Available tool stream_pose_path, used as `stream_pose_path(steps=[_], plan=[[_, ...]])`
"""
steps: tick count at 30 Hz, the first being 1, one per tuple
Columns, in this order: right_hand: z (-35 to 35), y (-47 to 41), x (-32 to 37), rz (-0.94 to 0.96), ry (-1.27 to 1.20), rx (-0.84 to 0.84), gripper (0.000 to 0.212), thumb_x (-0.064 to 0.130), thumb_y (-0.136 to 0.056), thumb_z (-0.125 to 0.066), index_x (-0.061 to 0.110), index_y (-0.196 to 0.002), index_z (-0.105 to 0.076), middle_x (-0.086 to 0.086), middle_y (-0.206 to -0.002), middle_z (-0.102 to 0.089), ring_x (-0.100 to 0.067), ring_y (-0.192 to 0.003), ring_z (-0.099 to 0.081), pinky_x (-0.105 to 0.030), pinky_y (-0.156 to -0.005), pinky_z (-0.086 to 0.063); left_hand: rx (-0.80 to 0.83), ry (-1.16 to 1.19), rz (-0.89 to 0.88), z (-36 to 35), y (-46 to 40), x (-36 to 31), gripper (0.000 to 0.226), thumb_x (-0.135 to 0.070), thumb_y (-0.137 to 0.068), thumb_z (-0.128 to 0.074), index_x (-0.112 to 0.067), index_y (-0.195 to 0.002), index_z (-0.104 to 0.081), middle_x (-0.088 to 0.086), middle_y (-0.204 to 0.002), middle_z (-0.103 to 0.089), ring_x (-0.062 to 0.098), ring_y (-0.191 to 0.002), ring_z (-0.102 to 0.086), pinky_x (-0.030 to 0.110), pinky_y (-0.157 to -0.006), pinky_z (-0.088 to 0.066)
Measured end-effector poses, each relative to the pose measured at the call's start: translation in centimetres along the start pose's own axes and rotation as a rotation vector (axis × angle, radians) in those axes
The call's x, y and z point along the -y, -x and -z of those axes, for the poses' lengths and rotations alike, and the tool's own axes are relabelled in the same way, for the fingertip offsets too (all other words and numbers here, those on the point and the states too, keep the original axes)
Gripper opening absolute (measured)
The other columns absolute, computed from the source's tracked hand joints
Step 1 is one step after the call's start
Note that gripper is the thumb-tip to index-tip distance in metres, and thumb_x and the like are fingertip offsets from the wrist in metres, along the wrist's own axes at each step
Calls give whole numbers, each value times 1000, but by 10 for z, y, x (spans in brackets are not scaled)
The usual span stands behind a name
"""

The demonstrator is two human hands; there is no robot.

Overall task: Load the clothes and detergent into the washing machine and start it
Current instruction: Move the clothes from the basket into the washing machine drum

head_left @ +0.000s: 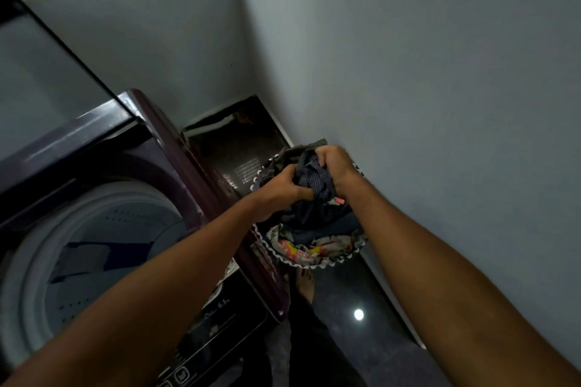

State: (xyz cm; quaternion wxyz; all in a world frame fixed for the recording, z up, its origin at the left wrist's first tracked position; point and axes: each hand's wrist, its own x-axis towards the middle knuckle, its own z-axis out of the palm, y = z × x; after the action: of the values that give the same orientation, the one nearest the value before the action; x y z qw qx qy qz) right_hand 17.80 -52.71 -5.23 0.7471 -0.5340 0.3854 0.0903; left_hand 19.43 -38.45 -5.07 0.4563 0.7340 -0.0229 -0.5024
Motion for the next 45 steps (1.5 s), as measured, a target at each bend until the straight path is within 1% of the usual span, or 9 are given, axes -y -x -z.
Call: stream_pose_path(steps=[6,9,13,16,20,25,30,38,45], plan=[[-4,32,24,-70,-439,78,10,11,-56,-37,7,-54,-45,-8,-62,-50,-26,-48,-51,-30,-55,-48,260,421,60,-2,40,-2,41,-35,-91,-65,-22,-130,-58,6,-119,-71,29,-108,-69,48,-80,-55],[4,34,19,-110,-305,39,22,15,-62,-44,2,-77,-54,-14,-75,-57,-29,-64,-58,-35,-64,-55,28,492,-41,-8,47,-13,27,-14,-87,-73,-9,-113,-66,17,-107,-73,30,-90,-72,47,-81,-59],[26,43,-9,-133,264,63,19,34,-93,-54,18,-94,-65,-4,-87,-65,-22,-76,-61,-34,-66,-54,-263,295,-195,7,63,-33,19,4,-78,-73,-3,-94,-65,14,-89,-69,25,-72,-67,26,-51,-52],[40,56,-26,-161,61,345,35,40,-94,-57,20,-122,-63,-5,-119,-68,-26,-101,-67,-56,-91,-52,-287,168,-282,16,75,-43,18,1,-77,-76,-4,-90,-63,11,-83,-69,20,-68,-67,24,-51,-52],[36,66,-36,-183,-37,449,32,31,-95,-54,17,-122,-65,-9,-111,-71,-27,-93,-72,-66,-100,-43,-293,-16,-361,17,76,-40,27,-4,-76,-80,-9,-78,-53,12,-82,-67,24,-74,-67,36,-65,-57],[10,63,-29,-105,-63,179,38,35,-99,-40,15,-113,-70,-13,-108,-71,-32,-98,-64,-43,-75,-57,-215,164,-270,17,71,-8,74,-24,-75,-86,-17,-131,-39,5,-126,-54,18,-108,-61,26,-79,-58],[0,69,2,-8,-316,251,40,30,-92,-45,6,-106,-75,-18,-110,-69,-37,-103,-63,-51,-98,-49,47,-86,-157,12,67,23,99,-27,-72,-88,-24,-149,-26,-8,-130,-48,13,-121,-50,29,-98,-48],[-40,102,59,137,-522,473,55,16,-99,-28,1,-78,-77,-14,-77,-71,-23,-67,-69,-30,-64,-60,-287,42,-228,2,69,7,16,-29,-87,-73,-22,-100,-66,-1,-107,-70,20,-104,-65,44,-93,-54],[-74,101,71,27,-305,546,39,29,-85,-51,2,-106,-69,-19,-110,-64,-35,-97,-60,-45,-86,-48,-685,300,-405,50,128,-6,32,-35,-72,-63,-4,-76,-70,20,-83,-70,31,-78,-67,53,-70,-56]])
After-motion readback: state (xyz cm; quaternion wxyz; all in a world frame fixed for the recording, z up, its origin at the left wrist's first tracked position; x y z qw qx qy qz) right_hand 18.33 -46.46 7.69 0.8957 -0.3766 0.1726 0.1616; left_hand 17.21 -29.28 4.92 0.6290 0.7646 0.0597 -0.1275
